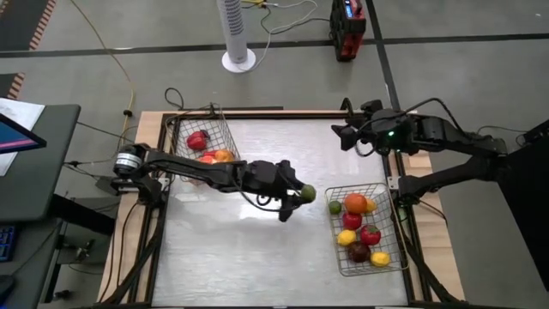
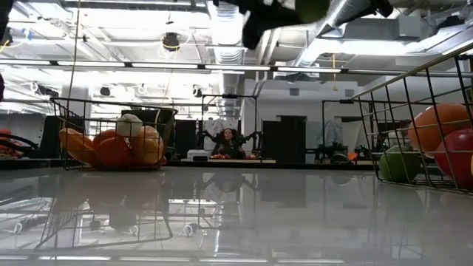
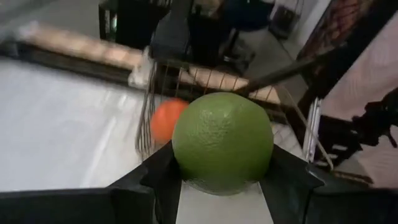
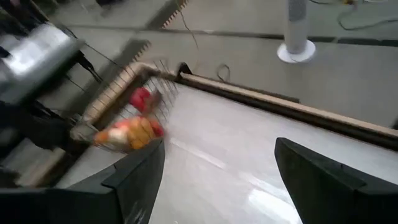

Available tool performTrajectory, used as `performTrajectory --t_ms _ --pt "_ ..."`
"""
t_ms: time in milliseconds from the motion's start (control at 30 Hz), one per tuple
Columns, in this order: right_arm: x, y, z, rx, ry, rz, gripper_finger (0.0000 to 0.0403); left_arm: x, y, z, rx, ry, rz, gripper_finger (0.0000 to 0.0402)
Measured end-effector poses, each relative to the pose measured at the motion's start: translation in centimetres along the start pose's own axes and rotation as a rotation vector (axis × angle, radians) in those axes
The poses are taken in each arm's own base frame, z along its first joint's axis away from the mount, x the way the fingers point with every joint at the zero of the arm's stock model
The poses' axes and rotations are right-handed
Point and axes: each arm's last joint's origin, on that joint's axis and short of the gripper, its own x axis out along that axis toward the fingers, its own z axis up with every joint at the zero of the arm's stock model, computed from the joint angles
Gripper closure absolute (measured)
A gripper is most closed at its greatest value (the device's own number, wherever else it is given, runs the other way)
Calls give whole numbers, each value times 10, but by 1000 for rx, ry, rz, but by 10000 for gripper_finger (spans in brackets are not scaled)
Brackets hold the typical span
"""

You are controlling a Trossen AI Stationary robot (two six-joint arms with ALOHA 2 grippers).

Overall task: Sort produce into baskets
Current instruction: Put the lime into the bottom wire basket

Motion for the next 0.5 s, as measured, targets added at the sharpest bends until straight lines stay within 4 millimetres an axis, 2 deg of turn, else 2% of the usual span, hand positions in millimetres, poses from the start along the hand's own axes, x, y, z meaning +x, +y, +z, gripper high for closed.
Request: performTrajectory --t_ms 233,500 --pt "-20 1 19 32 -161 136 72 49 -7 -8 -128 -96 -58 236" --pt "-27 -3 18 21 -154 144 72 112 -13 -11 -184 -51 -96 228"
